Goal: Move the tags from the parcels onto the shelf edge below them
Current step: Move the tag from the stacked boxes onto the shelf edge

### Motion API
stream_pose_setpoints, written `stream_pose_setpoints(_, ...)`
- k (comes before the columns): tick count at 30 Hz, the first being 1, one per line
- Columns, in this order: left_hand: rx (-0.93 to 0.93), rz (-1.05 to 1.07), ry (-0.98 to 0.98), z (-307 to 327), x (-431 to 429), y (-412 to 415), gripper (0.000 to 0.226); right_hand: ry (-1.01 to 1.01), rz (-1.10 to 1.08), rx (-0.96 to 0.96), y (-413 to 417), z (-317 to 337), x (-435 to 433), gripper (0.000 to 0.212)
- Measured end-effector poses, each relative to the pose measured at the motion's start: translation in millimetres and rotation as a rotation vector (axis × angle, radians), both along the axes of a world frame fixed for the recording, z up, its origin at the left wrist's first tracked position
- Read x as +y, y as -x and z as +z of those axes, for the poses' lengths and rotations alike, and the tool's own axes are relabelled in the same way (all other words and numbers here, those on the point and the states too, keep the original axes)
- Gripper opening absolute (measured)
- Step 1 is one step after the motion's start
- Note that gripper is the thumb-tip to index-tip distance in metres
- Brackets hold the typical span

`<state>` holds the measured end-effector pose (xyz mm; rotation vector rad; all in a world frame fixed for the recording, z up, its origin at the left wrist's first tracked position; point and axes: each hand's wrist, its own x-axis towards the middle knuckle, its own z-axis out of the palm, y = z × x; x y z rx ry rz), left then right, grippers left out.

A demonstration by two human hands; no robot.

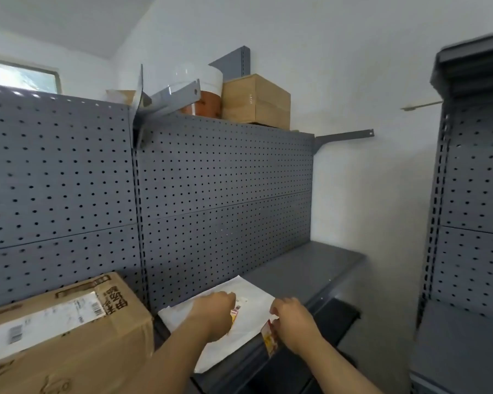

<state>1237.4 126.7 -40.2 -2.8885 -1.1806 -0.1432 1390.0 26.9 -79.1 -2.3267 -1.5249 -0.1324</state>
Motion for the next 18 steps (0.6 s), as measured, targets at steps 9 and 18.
stream_pose_setpoints(9,0.066,-0.073,0.03,-28.9,24.0,-58.5,0.04,0.127,-0.016,0.115,-44.0,-39.9,33.1,0.027)
stream_pose_setpoints(18,0.081,0.005,0.073,-39.5,31.2,-74.0,0.039,0.142,0.093,0.12,-63.6,-63.7,53.1,0.019)
